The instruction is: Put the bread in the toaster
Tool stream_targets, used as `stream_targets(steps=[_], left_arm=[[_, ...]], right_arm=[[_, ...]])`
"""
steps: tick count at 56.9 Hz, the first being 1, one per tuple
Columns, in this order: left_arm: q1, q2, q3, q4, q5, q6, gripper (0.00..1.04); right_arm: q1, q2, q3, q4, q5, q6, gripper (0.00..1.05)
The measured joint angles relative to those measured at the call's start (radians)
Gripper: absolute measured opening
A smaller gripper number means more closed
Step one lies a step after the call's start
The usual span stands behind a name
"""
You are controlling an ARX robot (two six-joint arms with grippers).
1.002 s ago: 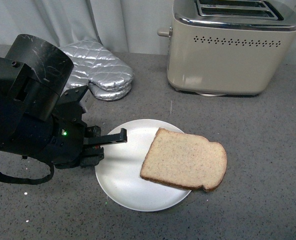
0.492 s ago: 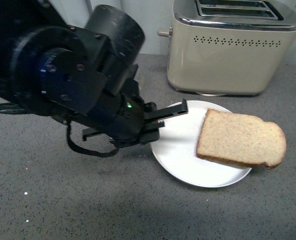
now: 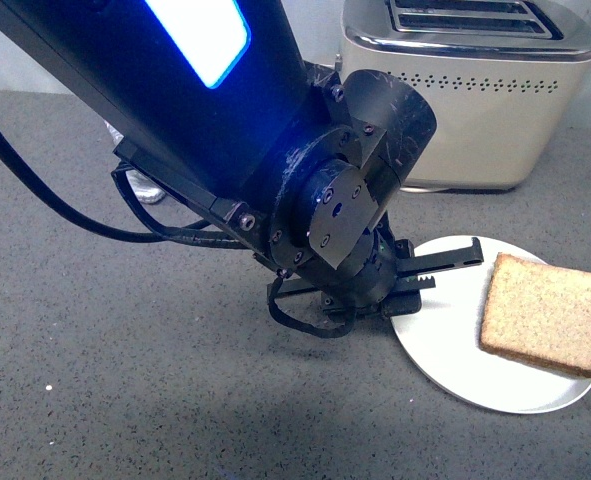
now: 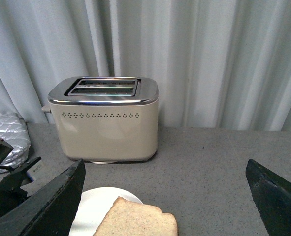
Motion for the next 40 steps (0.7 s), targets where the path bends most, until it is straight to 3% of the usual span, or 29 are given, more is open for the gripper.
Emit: stream_targets(steps=[15,24,26,30,36,40], left_arm=[[0.014,-0.087,-0.085,0.061,-0.124,-0.003,0.47],[0.075,-0.295,-0.298,0.237,-0.296,-0.014,0.78],[0.092,-0.357,-0.377,0.319,-0.37,0.017,0.85],[0.139,-0.422,-0.577,0.735,-0.563,0.203,0.72],[0.246,-0.594,-0.877,1.186,-0.555,0.488,0.48],[0.29,-0.704,-0.969,1.227,-0.509,0.563,0.34]], right_arm=[[0.0,0.0,0.0,0.0,0.0,0.0,0.95],[0.0,0.0,0.0,0.0,0.0,0.0,0.95],[0.0,0.0,0.0,0.0,0.0,0.0,0.95],[0.0,0.0,0.0,0.0,0.0,0.0,0.95],[0.0,0.0,0.0,0.0,0.0,0.0,0.95],[0.0,0.0,0.0,0.0,0.0,0.0,0.95]])
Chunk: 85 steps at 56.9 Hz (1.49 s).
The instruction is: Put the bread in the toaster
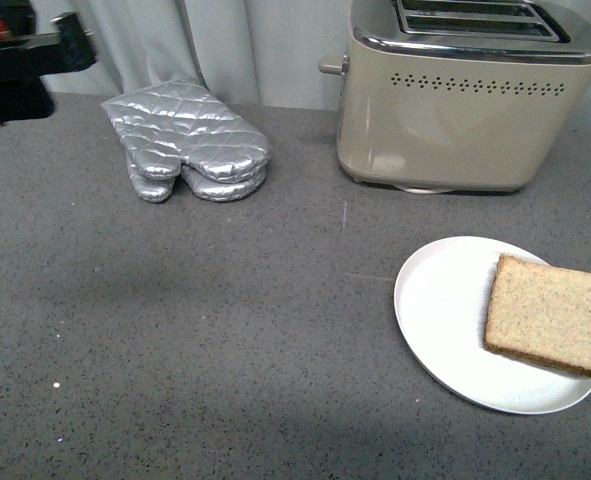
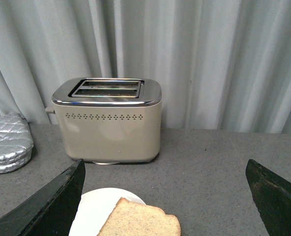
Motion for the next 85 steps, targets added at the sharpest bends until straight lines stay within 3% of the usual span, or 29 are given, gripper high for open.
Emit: stream_targets(steps=[10,47,50,55,85], left_arm=[[0.071,-0.138,-0.127,-0.045,0.084,0.048,0.03],[0.255,-0.774,-0.301,-0.499,0.26,0.066,0.04],[0.306,-0.827,-0.309,-0.543,0.332,0.067,0.04],[0.34,-0.89,-0.311,-0.597,0.341,0.067,0.04],[0.346,-1.217,-0.312,-0.897,0.349,0.067,0.04]], right_arm=[[0.0,0.0,0.0,0.0,0.0,0.0,0.95],[0.0,0.0,0.0,0.0,0.0,0.0,0.95],[0.0,0.0,0.0,0.0,0.0,0.0,0.95],[0.0,0.0,0.0,0.0,0.0,0.0,0.95],[0.0,0.0,0.0,0.0,0.0,0.0,0.95]])
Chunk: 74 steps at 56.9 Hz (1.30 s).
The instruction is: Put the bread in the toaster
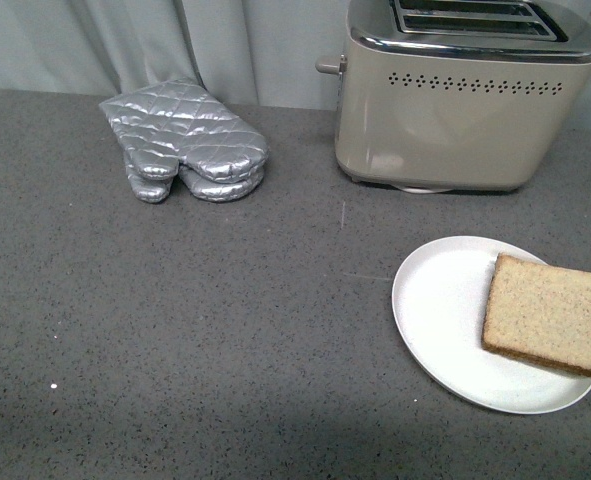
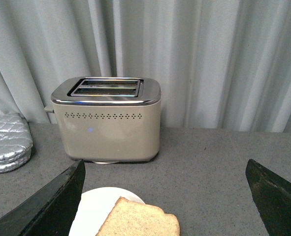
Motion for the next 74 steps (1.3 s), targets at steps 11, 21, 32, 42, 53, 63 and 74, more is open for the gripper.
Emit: stream_targets(steps=[11,21,32,42,53,63,74], left_arm=[[0.0,-0.1,0.0,-0.097,0.0,0.0,0.04],[0.0,-0.155,0.0,-0.151,0.0,0.0,0.04],[0.0,-0.203,0.0,-0.2,0.0,0.0,0.04],[0.0,-0.312,0.0,-0.34,0.001,0.0,0.04],[0.0,-0.394,0.0,-0.398,0.001,0.0,0.04],[0.0,-0.395,0.0,-0.398,0.001,0.0,0.05],[0.0,-0.395,0.0,-0.398,0.001,0.0,0.37]], right_arm=[[0.0,0.0,0.0,0.0,0.0,0.0,0.95],[0.0,0.0,0.0,0.0,0.0,0.0,0.95],[0.0,0.0,0.0,0.0,0.0,0.0,0.95],[0.0,0.0,0.0,0.0,0.0,0.0,0.95],[0.0,0.0,0.0,0.0,0.0,0.0,0.95],[0.0,0.0,0.0,0.0,0.0,0.0,0.95],[-0.016,0.096,0.056,-0.143,-0.027,-0.042,0.95]])
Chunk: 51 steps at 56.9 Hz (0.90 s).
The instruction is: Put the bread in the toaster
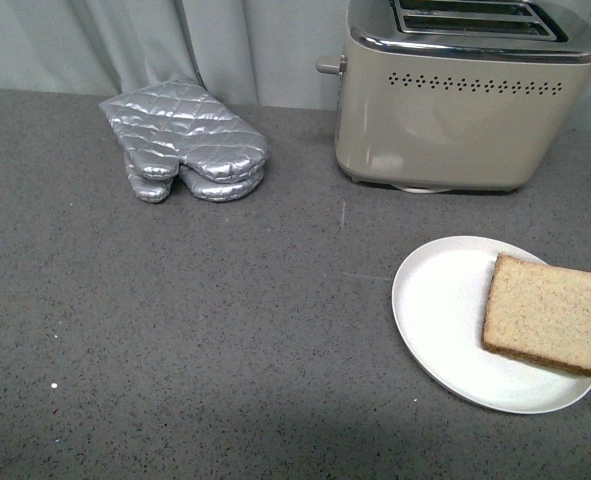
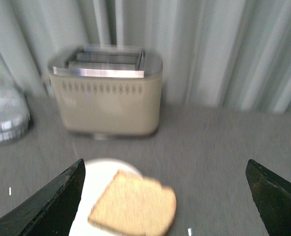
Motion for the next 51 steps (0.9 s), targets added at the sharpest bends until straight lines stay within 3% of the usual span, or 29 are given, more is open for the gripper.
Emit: stream_targets(steps=[4,8,16,30,51], left_arm=[[0.0,-0.001,0.0,0.0,0.0,0.0,0.52],[0.0,0.0,0.0,0.0,0.0,0.0,0.68],[0.0,0.0,0.0,0.0,0.0,0.001,1.0],[0.0,0.0,0.0,0.0,0.0,0.002,0.98],[0.0,0.0,0.0,-0.001,0.0,0.002,0.98]], right_arm=[[-0.023,0.151,0.024,-0.003,-0.037,-0.014,0.95],[-0.069,0.35,0.04,0.096,-0.089,-0.011,0.95],[-0.223,0.842,0.18,0.245,-0.217,0.002,0.95],[-0.345,1.338,0.385,0.18,-0.33,0.03,0.95],[-0.306,1.699,0.546,0.207,-0.414,0.13,0.95]])
